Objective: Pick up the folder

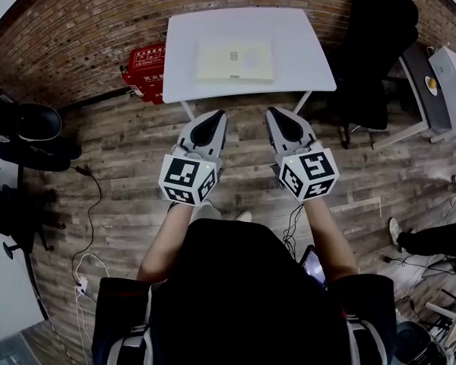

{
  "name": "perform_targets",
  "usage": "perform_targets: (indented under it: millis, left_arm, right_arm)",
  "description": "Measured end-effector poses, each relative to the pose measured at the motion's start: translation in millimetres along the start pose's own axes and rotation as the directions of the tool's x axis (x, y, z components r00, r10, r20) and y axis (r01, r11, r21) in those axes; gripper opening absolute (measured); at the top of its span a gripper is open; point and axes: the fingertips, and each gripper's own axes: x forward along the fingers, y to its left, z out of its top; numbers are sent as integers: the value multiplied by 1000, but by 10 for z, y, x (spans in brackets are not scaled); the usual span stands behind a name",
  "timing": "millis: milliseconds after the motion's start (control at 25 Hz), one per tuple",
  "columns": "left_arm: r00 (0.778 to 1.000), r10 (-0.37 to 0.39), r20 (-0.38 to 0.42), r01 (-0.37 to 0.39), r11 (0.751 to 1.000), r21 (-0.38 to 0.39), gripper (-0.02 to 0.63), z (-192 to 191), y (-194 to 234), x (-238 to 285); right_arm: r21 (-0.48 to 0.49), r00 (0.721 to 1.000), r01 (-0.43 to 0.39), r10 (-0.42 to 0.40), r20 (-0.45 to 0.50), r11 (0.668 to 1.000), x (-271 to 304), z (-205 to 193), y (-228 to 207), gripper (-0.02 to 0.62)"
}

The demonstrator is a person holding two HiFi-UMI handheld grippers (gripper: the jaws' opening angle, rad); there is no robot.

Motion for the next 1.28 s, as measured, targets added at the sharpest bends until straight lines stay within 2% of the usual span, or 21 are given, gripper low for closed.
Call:
perform_targets:
  millis: [480, 1280]
  left_arm:
    - [1000, 3, -19, -3, 1000, 12, 18, -49, 70, 172]
    - [998, -58, -30, 58, 998, -21, 18, -14, 991, 981]
  right_arm:
    - [-6, 1000, -28, 28, 1, 1000, 233, 26, -125, 28]
    - [5, 999, 24, -24, -33, 1000, 1362, 43, -494, 28]
